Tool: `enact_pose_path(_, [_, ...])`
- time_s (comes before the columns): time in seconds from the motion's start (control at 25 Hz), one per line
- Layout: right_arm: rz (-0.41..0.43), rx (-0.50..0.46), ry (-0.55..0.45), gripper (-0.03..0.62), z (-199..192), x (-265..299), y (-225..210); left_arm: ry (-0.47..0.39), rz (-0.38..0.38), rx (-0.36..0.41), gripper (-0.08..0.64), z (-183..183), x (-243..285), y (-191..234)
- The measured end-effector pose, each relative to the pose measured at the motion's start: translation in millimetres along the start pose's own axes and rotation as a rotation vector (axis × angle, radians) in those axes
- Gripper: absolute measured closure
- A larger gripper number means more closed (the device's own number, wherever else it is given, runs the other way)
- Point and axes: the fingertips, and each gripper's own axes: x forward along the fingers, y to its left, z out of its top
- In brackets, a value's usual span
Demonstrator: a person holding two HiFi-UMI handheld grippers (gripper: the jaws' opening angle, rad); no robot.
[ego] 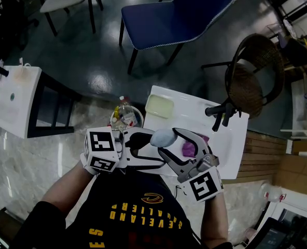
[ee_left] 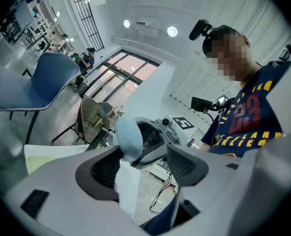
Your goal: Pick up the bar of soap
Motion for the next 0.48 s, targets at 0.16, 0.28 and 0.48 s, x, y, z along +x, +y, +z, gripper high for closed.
enact_pose_path(0.16, [0.001, -0.003, 0.003, 0.322, 1.3, -0.4, -0.1, 0.002, 0.003, -0.002, 0.264, 0.8, -0.6, -0.5])
enact_pose_path(0.28, [0.002, -0.003, 0.007, 0.321, 0.5, -0.3, 0.2, 0.005, 0.0, 0.001, 0.264, 0.1, -0.3, -0.6])
enact_pose_path(0.48, [0.005, -0.006, 0.01, 0.322, -1.0, -0.5, 0.8, 0.007, -0.003, 0.004, 0.264, -0.4, 0.7, -0.6])
